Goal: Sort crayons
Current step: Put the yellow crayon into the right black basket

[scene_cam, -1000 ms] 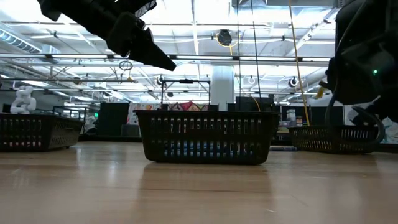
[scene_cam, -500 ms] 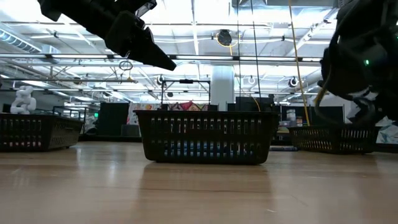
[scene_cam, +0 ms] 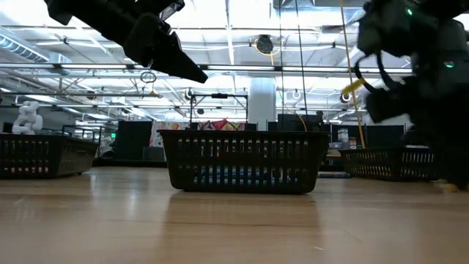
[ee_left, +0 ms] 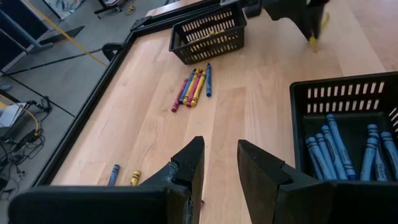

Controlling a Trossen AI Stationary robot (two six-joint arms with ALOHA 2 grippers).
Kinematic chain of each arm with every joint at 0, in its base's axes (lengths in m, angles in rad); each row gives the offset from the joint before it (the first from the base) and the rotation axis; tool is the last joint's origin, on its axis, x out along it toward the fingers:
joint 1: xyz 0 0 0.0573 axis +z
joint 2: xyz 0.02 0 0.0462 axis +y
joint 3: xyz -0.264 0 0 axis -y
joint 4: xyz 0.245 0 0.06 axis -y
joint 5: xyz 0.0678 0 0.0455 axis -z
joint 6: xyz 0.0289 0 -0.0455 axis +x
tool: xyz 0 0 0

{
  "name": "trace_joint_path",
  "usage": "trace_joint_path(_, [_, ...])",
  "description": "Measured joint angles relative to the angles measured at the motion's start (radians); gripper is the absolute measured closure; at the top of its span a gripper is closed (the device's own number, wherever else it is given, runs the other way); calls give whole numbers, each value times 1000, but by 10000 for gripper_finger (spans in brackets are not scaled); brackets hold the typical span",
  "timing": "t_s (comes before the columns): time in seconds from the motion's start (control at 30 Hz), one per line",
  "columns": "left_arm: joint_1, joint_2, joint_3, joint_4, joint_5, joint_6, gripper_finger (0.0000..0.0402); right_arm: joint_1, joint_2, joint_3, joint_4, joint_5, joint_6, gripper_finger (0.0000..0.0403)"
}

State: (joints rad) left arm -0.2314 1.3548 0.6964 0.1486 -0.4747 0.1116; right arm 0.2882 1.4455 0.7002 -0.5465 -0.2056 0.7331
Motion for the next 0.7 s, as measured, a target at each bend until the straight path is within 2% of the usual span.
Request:
trace_joint_path(0.2, [0, 0, 0, 0, 0, 0, 307, 0, -20, 0, 204, 31, -96, 400])
trace_joint_path(0.6, [0, 0, 0, 0, 0, 0, 307, 0, -227, 1, 93, 264, -54, 402])
trace_joint_path(0.7, [0, 0, 0, 0, 0, 0, 307, 0, -303, 1, 82, 390, -53, 402])
